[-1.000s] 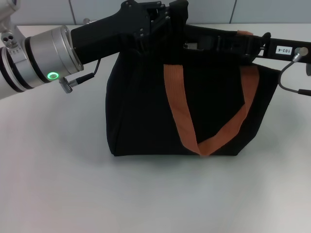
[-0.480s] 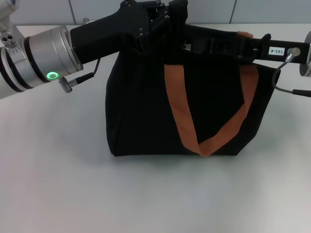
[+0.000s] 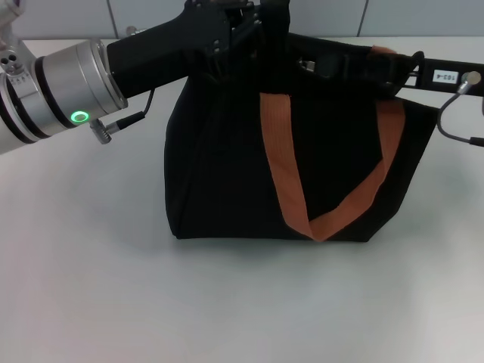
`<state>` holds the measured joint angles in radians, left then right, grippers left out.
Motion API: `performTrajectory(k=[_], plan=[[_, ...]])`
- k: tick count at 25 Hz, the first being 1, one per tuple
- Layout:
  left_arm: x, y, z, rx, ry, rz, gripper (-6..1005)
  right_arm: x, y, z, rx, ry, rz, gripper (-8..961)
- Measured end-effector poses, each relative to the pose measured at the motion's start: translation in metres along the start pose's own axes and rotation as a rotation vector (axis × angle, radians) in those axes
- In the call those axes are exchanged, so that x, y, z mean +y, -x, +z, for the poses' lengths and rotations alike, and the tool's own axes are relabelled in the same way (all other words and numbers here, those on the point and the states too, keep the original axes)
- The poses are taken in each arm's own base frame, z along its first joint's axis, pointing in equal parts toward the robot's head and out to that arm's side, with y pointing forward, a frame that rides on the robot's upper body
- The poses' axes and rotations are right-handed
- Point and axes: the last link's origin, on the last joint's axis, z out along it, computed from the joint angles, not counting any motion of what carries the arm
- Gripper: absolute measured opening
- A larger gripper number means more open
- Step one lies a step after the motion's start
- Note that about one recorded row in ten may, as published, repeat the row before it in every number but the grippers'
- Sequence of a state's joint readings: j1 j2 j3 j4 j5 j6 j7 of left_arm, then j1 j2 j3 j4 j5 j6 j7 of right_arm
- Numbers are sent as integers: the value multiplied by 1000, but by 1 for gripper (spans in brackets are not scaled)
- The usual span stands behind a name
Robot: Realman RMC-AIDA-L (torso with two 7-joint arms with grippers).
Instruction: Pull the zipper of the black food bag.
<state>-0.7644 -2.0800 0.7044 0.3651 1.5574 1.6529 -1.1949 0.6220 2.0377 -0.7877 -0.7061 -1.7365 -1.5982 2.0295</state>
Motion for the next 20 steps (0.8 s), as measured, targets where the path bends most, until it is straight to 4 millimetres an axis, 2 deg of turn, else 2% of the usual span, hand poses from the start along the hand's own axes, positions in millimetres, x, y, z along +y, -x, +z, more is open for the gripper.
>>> performTrajectory(k=[7,20], plan=[[0,-1,-1,3,-3,1,40,-6,-1,-14,8,-81,9,1],[-1,-1,-1,3,-7,1,42,-18,-1,-58,-33,-270,42,2]])
